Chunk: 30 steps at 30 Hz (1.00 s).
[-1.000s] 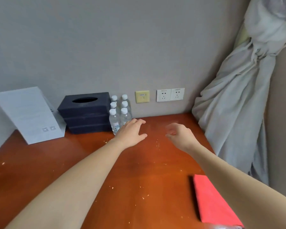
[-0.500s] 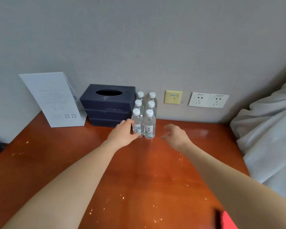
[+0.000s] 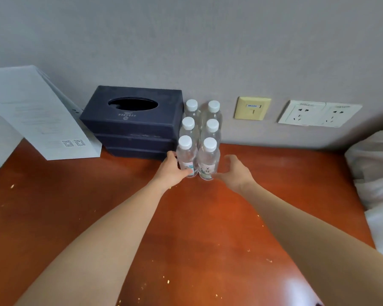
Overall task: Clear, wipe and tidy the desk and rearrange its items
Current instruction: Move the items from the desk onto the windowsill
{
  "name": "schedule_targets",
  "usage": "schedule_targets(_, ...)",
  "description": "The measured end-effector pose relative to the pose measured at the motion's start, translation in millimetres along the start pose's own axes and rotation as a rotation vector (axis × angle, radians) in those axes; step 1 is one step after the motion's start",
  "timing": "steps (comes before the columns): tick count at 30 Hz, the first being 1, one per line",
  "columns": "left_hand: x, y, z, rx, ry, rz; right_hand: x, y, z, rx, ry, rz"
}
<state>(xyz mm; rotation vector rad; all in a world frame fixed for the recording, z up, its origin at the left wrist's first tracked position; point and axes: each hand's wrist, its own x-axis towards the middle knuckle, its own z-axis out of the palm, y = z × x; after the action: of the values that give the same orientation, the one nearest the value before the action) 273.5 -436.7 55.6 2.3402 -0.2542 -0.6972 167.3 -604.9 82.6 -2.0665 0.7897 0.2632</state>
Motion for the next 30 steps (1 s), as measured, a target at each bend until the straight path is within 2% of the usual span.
schedule_targets(3,7,-9,11,-0.05,-0.017,0.031,12,-1,15,0.085,-0.016,-0.021)
schedule_targets(11,10,-15,16,-0.098,0.078,0.055,21,0,33,0.151,0.101,-0.059)
schedule_targets(16,-6,-15,13,-0.097,0.016,0.101,7,9,20,0.208,0.081,-0.089)
schedule_targets(25,-67,40,-3,-0.24,-0.06,0.31,-65,21,-32,0.492,0.164,-0.196)
schedule_targets(30,-123,65,-3,-0.35,-0.094,0.38,-134,20,-66,0.544,0.244,-0.29)
